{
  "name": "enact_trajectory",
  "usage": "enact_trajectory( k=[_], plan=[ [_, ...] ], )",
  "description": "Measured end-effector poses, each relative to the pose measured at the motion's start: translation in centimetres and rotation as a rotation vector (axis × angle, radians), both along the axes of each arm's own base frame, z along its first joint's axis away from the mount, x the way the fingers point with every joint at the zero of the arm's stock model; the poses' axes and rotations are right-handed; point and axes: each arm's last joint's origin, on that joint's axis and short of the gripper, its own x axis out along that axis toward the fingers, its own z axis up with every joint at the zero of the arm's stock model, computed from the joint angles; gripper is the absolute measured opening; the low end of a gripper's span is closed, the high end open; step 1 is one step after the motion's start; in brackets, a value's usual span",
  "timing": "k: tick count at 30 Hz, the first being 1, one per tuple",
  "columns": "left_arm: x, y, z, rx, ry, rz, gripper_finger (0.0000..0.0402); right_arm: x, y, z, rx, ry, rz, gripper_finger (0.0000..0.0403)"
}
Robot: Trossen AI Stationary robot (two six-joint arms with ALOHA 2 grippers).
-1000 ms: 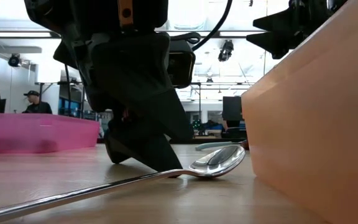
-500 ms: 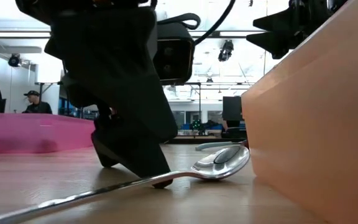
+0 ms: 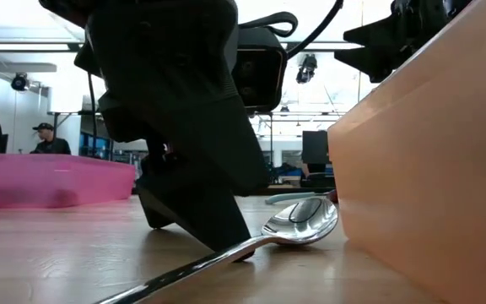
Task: Pick & Place Food Item
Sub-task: Put the silver spoon into the pink bin
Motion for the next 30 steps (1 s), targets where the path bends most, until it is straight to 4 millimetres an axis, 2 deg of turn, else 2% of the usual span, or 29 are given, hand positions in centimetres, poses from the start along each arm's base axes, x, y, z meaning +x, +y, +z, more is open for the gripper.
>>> enact_trajectory(
  k=[3, 6, 14, 19, 30],
  plan=[
    [-0.02, 0.07, -0.03, 0.009, 0.012, 0.023, 0.0227, 0.00, 0.00, 0.00, -0.002, 0.000, 0.000, 0.0316],
    [-0.05, 0.11, -0.08, 0.015, 0.015, 0.030, 0.0203, 0.00, 0.00, 0.00, 0.000, 0.000, 0.000, 0.0316],
    [-0.15, 0.25, -0.24, 0.033, 0.028, 0.041, 0.0076, 0.00, 0.00, 0.00, -0.001, 0.000, 0.000, 0.0316],
    [-0.17, 0.27, -0.27, 0.037, 0.031, 0.043, 0.0013, 0.00, 0.00, 0.01, -0.001, -0.001, 0.000, 0.0316],
    [-0.26, 0.35, -0.31, 0.046, 0.043, 0.045, 0.0006, 0.00, 0.00, 0.01, -0.001, -0.001, 0.000, 0.0316]
  ],
)
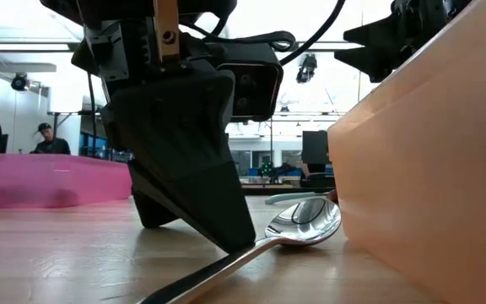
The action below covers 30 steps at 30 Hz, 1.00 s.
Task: Pick & Place Food Item
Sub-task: Put the silver spoon into the pink bin
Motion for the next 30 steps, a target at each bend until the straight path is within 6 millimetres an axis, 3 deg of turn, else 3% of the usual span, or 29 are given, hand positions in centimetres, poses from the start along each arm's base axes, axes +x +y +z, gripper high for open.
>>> enact_trajectory(
  k=[8, 15, 25, 30],
  plan=[
    [-0.5, 0.2, 1.6, 0.147, -0.081, -0.016, 0.0003, 0.0, 0.0, 0.0, 0.000, 0.000, 0.000, 0.0316],
    [-1.2, -1.9, 2.7, 0.286, -0.235, -0.116, 0.0002, 0.0, 0.0, 0.0, 0.001, 0.000, 0.000, 0.0316],
    [-1.3, -3.6, 3.6, 0.283, -0.366, -0.165, 0.0002, 0.0, 0.0, 0.0, 0.001, 0.000, 0.000, 0.0316],
    [-0.8, -3.9, 2.4, 0.278, -0.399, -0.193, 0.0002, 0.0, 0.0, 0.0, 0.001, 0.001, 0.000, 0.0316]
  ],
)
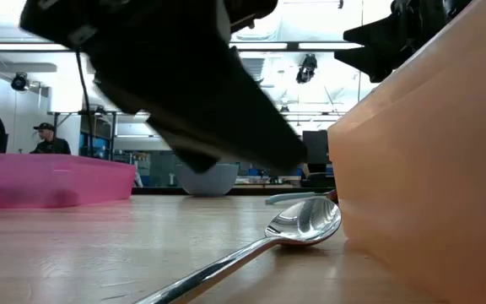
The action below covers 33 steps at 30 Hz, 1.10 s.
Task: Pick & Place Food Item
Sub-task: Put the silver spoon into the pink bin
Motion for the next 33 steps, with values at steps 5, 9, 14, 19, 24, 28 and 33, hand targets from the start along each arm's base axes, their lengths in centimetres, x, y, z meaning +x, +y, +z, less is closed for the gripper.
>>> enact_trajectory(
  k=[5, 9, 14, 19, 24, 28, 33],
  plan=[
    [0.2, -0.1, -1.2, 0.027, -0.003, -0.029, 0.0002, 0.0, 0.0, 0.0, 0.001, 0.005, 0.000, 0.0316],
    [0.3, 0.1, -1.9, 0.042, 0.004, -0.030, 0.0002, 0.0, 0.0, -0.1, 0.001, 0.007, 0.000, 0.0316],
    [0.3, 0.1, -2.5, 0.052, 0.026, -0.030, 0.0002, 0.0, 0.0, -0.1, 0.001, 0.007, 0.000, 0.0316],
    [0.0, 0.4, -2.3, 0.082, 0.066, -0.010, 0.0002, 0.0, 0.0, -0.1, 0.001, 0.010, 0.001, 0.0316],
    [-0.7, 1.0, -1.4, 0.156, 0.115, 0.044, 0.0002, 0.0, 0.0, -0.2, 0.001, 0.015, 0.000, 0.0316],
    [-1.5, 1.6, -0.9, 0.227, 0.183, 0.106, 0.0002, 0.0, 0.0, -0.2, 0.002, 0.024, 0.000, 0.0316],
    [-2.4, 2.4, -0.9, 0.298, 0.286, 0.208, 0.0002, 0.0, 0.0, -0.3, 0.003, 0.030, 0.000, 0.0316]
  ],
)
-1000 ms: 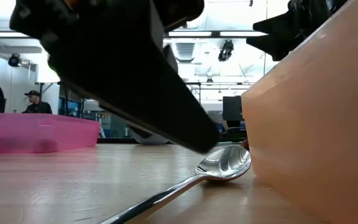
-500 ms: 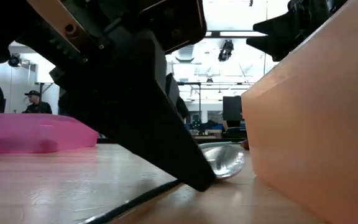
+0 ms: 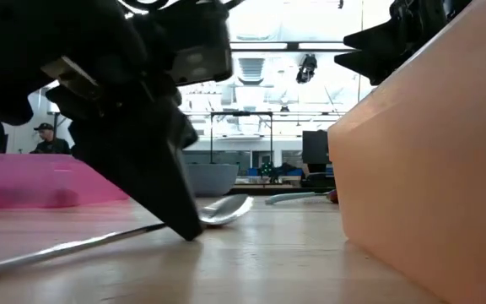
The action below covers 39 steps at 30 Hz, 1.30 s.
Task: Pick & Place Food Item
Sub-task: Put the silver spoon into the pink bin
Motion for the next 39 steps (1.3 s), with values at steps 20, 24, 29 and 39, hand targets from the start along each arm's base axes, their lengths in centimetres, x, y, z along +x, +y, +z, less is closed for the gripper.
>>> enact_trajectory(
  k=[20, 24, 29, 39],
  plan=[
    [-7.0, 4.7, 1.9, 0.145, 0.165, 0.376, 0.0002, 0.0, 0.0, 0.0, 0.000, 0.001, 0.000, 0.0316],
    [-7.6, 5.0, 2.5, 0.120, 0.141, 0.393, 0.0002, 0.0, 0.0, 0.0, 0.000, 0.001, 0.000, 0.0316],
    [-7.8, 5.1, 3.5, 0.056, 0.115, 0.442, 0.0002, 0.0, 0.0, 0.0, 0.000, 0.000, 0.000, 0.0316],
    [-8.4, 5.2, 5.4, -0.091, 0.107, 0.643, 0.0108, 0.0, 0.0, -0.2, 0.002, 0.017, 0.000, 0.0316]
  ],
)
